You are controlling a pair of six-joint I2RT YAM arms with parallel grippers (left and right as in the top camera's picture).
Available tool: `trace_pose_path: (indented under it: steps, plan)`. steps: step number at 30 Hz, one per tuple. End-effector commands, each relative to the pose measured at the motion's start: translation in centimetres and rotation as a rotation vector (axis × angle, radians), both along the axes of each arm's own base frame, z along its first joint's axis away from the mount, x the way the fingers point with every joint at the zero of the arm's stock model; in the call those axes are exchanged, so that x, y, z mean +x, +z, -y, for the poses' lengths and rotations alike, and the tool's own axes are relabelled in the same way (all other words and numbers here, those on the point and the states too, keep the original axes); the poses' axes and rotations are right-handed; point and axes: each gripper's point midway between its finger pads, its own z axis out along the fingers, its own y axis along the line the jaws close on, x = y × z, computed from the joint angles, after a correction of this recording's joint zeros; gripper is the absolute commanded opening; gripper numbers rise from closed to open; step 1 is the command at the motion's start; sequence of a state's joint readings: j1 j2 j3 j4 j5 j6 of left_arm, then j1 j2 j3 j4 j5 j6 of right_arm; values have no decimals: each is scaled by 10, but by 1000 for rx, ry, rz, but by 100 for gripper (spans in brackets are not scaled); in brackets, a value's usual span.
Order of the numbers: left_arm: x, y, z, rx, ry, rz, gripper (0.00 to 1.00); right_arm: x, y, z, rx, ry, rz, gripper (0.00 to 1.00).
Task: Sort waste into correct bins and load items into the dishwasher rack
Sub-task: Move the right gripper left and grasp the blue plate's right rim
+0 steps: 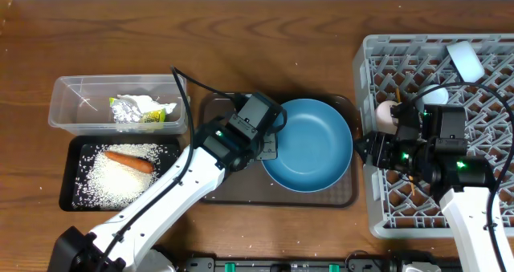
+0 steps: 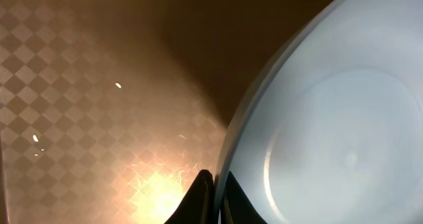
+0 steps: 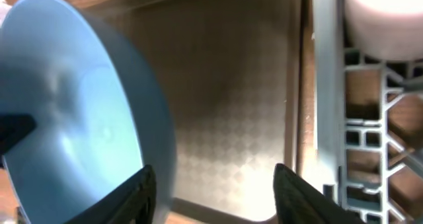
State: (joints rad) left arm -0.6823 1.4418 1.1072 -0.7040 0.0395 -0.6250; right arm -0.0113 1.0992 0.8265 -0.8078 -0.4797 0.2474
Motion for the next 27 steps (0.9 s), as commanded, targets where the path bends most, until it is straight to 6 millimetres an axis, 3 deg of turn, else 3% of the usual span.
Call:
trace_pose_path:
  steps: [1,16,23,27]
  plan:
    - [-1,5,3,-7,-41,20,7,-6,15,-17,91,58,10,53]
    - [3,4,-3,30,-32,43,8,0,46,-12,15,107,163,53]
    - [-3,6,11,-43,-68,7,6,-11,18,-3,-66,86,57,51]
    - [-6,8,19,-83,-89,-7,6,-12,12,-12,-60,119,39,51]
